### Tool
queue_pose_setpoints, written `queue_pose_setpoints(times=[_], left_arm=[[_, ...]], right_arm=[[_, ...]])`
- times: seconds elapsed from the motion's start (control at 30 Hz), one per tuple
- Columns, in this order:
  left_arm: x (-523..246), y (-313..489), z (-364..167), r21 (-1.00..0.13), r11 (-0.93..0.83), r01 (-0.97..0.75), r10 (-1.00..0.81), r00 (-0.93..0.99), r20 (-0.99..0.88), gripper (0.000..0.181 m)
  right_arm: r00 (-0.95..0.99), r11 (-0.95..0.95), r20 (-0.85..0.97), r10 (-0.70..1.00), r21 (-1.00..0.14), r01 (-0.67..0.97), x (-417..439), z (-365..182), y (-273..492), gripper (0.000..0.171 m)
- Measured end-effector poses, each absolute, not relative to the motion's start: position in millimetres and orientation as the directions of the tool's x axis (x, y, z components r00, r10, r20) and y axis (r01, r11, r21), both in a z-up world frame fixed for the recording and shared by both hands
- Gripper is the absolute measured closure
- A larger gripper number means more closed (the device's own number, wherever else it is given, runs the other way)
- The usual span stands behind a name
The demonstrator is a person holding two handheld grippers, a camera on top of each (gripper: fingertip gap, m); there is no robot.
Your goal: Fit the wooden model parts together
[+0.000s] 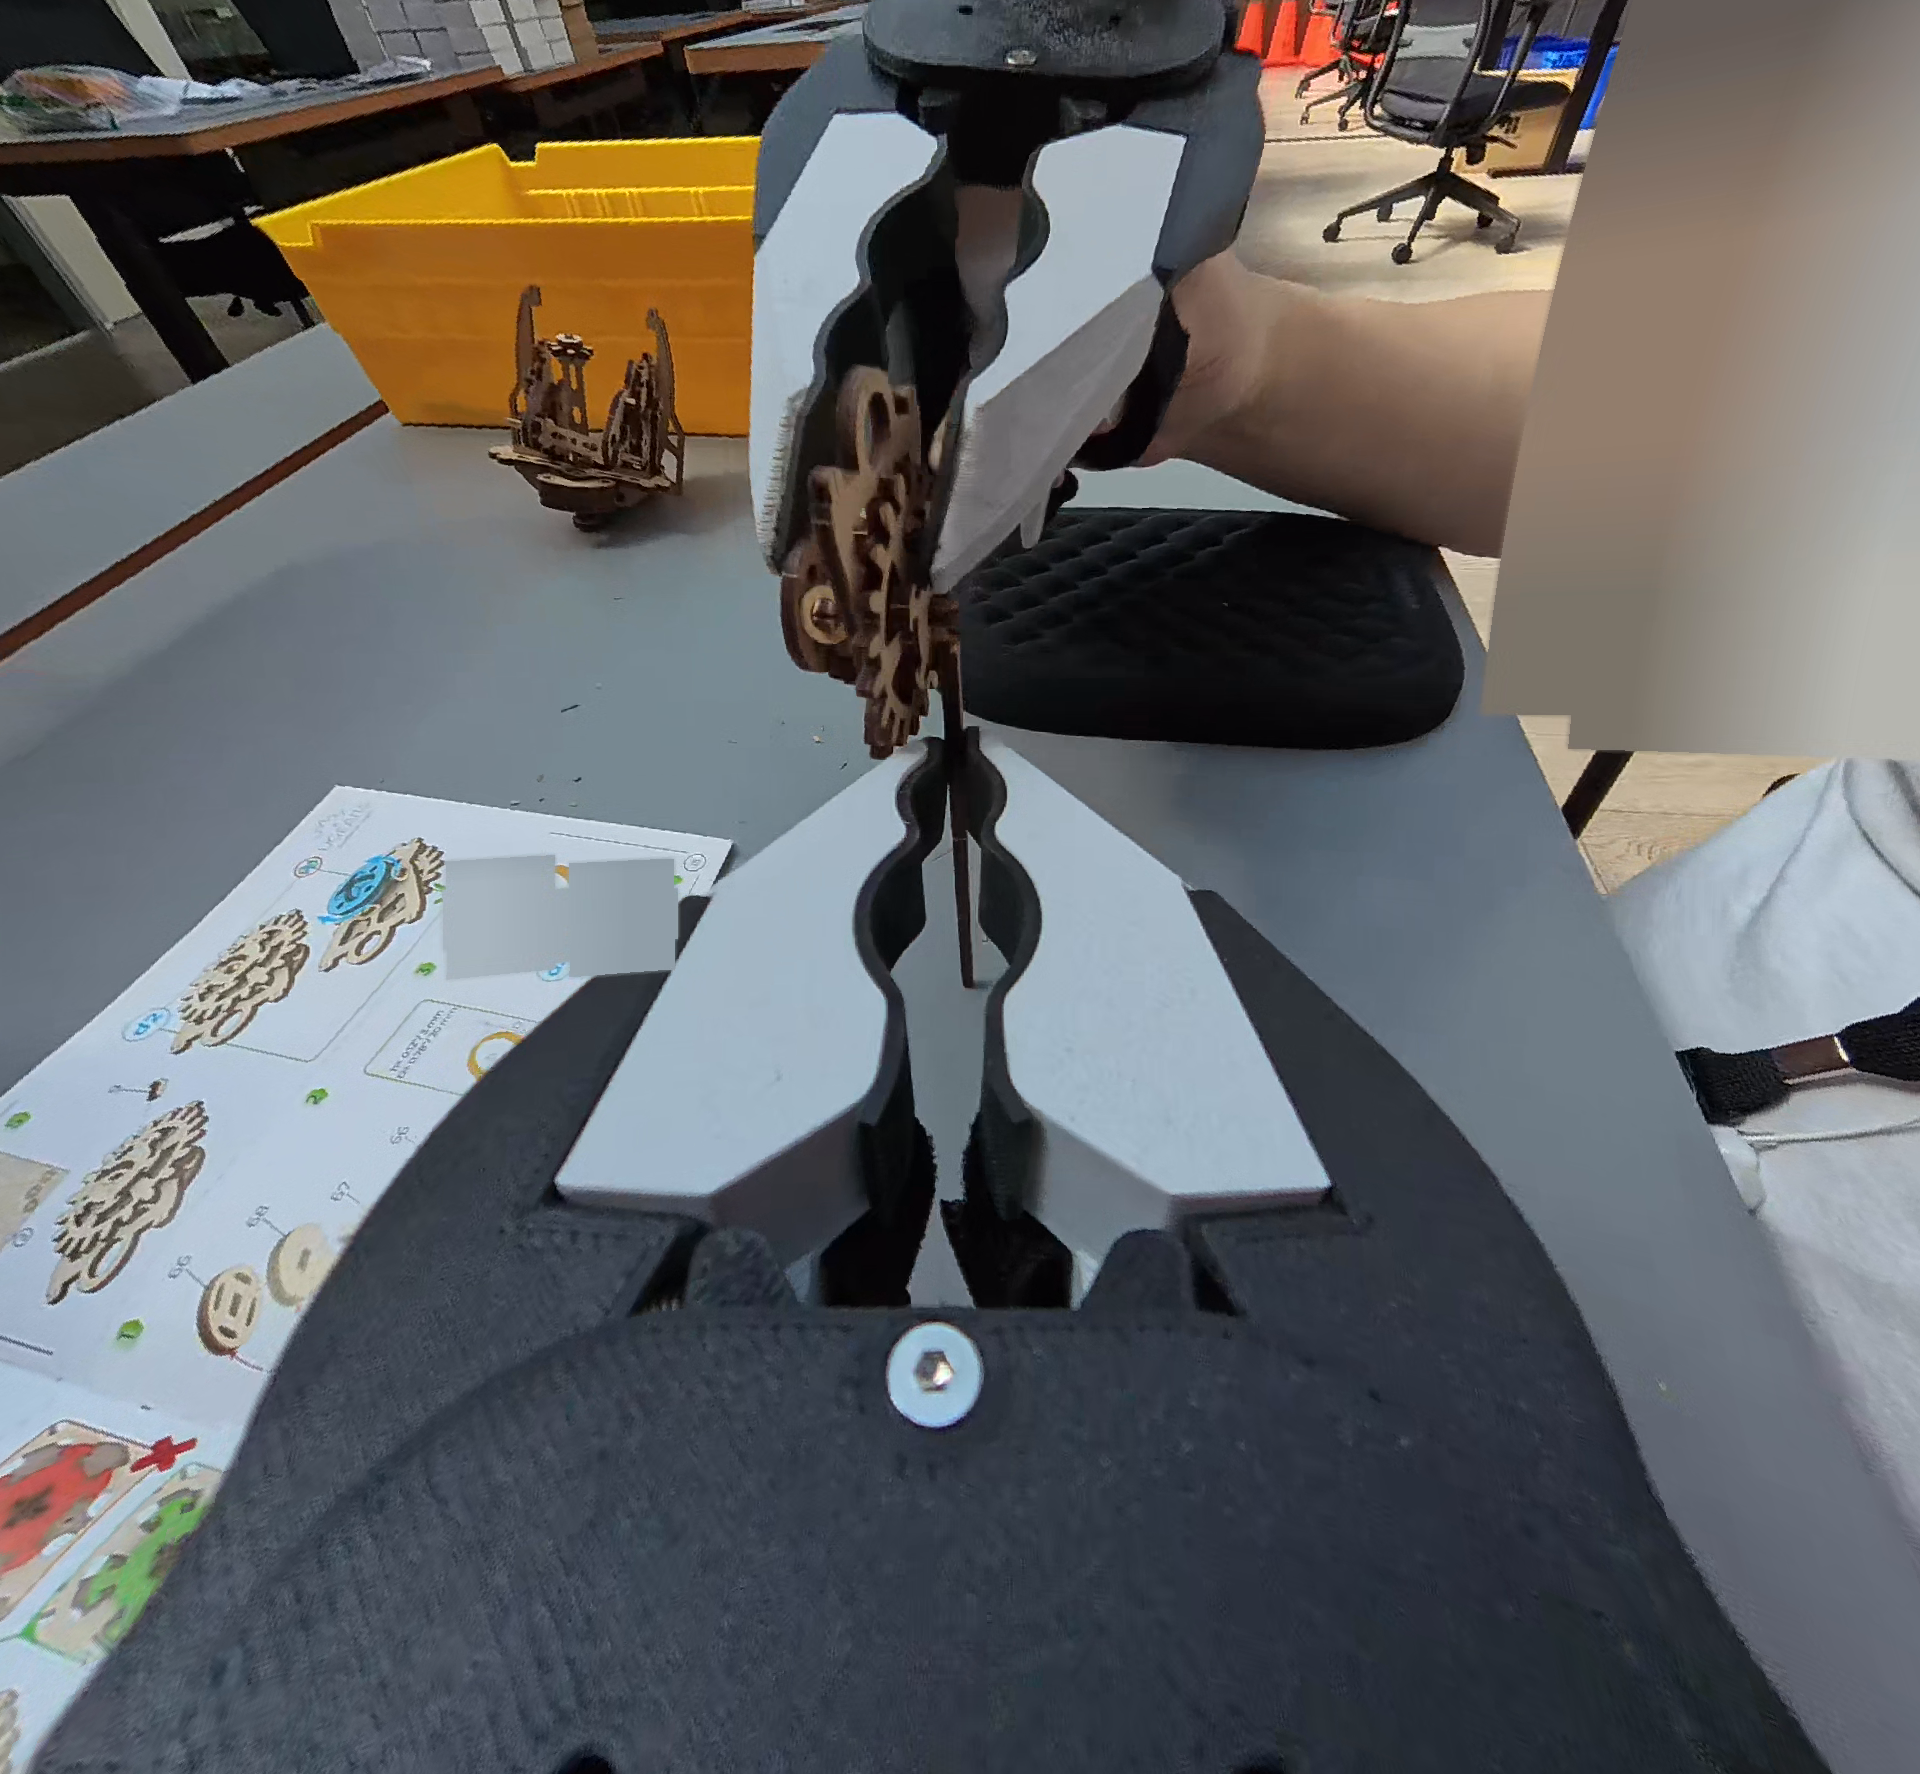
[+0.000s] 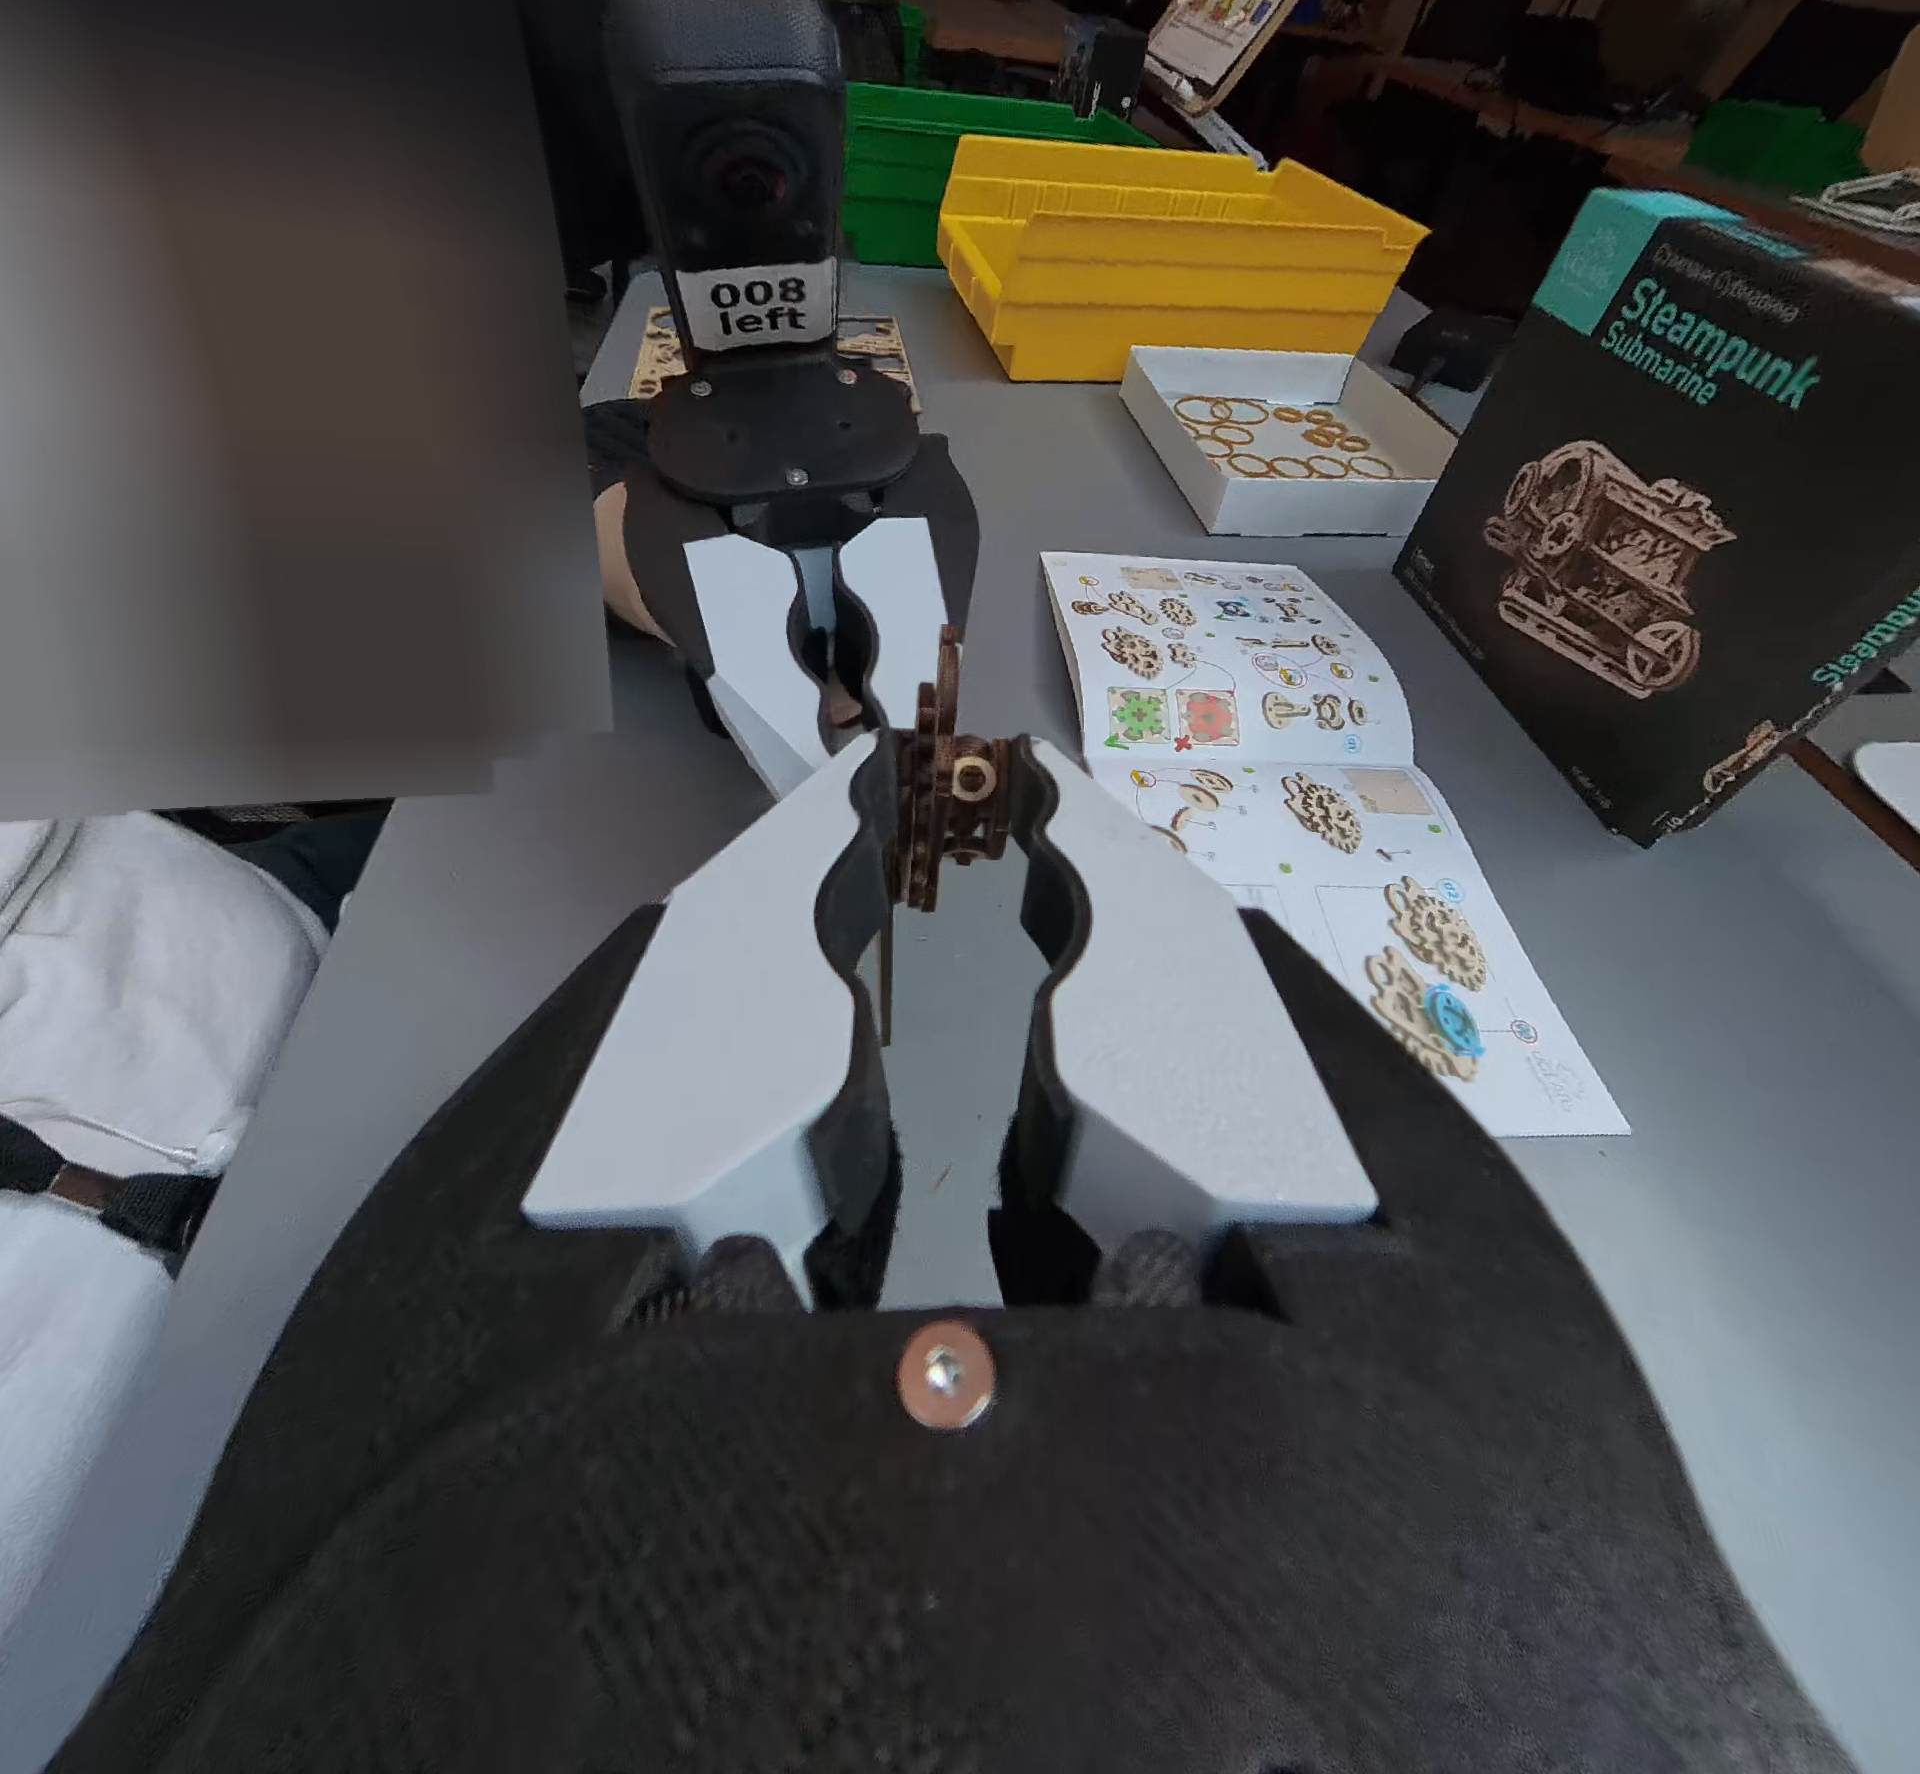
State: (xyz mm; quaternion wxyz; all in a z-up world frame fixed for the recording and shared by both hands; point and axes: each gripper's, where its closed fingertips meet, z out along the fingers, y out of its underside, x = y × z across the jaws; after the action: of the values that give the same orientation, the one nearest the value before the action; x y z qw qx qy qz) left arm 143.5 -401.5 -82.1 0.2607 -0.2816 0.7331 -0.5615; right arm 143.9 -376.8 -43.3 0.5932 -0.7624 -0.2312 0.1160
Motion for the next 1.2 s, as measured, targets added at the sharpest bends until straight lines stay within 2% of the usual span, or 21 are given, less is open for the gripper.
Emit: queue_pose_setpoints(times=[0.03,0.13,0.17,0.23,0.33,0.43,0.57,0.63,0.77,0.83,0.93,0.97,1.03,1.13,1.2], left_arm=[[143,-402,-81,-0.97,0.203,-0.132,-0.702,-0.711,-0.05,0.181],[141,-403,-78,-0.964,0.246,-0.097,-0.703,-0.703,-0.109,0.181],[143,-402,-82,-0.962,0.251,-0.104,-0.708,-0.698,-0.109,0.181],[143,-401,-82,-0.97,0.198,-0.141,-0.702,-0.711,-0.04,0.181],[142,-404,-77,-0.969,0.218,-0.112,-0.702,-0.708,-0.076,0.181],[143,-402,-82,-0.966,0.208,-0.155,-0.702,-0.711,-0.037,0.181],[145,-402,-81,-0.963,0.231,-0.143,-0.71,-0.701,-0.066,0.181],[144,-401,-82,-0.963,0.202,-0.176,-0.705,-0.709,-0.019,0.181],[144,-402,-83,-0.959,0.227,-0.168,-0.704,-0.709,-0.043,0.181],[143,-402,-83,-0.96,0.193,-0.202,-0.696,-0.718,0.011,0.181],[143,-403,-79,-0.958,0.228,-0.172,-0.701,-0.712,-0.04,0.181],[144,-402,-83,-0.956,0.232,-0.181,-0.706,-0.707,-0.038,0.181],[144,-402,-84,-0.955,0.202,-0.215,-0.698,-0.716,0.014,0.181],[143,-404,-80,-0.958,0.225,-0.177,-0.699,-0.714,-0.032,0.181],[145,-402,-84,-0.959,0.199,-0.203,-0.702,-0.712,0.005,0.181]], right_arm=[[0.866,-0.203,0.075,0.494,-0.959,0.199,144,-43,-378,0.152],[0.851,-0.166,0.181,0.493,-0.941,0.296,137,-35,-380,0.152],[0.856,-0.203,0.158,0.492,-0.936,0.289,141,-45,-378,0.148],[0.867,-0.198,0.058,0.494,-0.964,0.177,145,-43,-378,0.151],[0.859,-0.159,0.163,0.485,-0.95,0.27,139,-34,-380,0.151],[0.872,-0.207,0.068,0.484,-0.96,0.19,146,-43,-377,0.152],[0.861,-0.196,0.17,0.478,-0.936,0.294,141,-41,-378,0.151],[0.877,-0.212,0.064,0.476,-0.959,0.186,147,-44,-377,0.152],[0.866,-0.209,0.173,0.47,-0.931,0.299,142,-44,-378,0.15],[0.878,-0.218,0.064,0.474,-0.958,0.188,146,-44,-377,0.152],[0.868,-0.19,0.173,0.466,-0.938,0.289,142,-36,-380,0.151],[0.87,-0.214,0.164,0.464,-0.933,0.29,144,-44,-378,0.151],[0.883,-0.234,0.054,0.467,-0.955,0.182,148,-45,-377,0.152],[0.872,-0.198,0.162,0.462,-0.939,0.28,142,-36,-379,0.151],[0.884,-0.209,0.1,0.457,-0.954,0.216,146,-44,-376,0.152]])
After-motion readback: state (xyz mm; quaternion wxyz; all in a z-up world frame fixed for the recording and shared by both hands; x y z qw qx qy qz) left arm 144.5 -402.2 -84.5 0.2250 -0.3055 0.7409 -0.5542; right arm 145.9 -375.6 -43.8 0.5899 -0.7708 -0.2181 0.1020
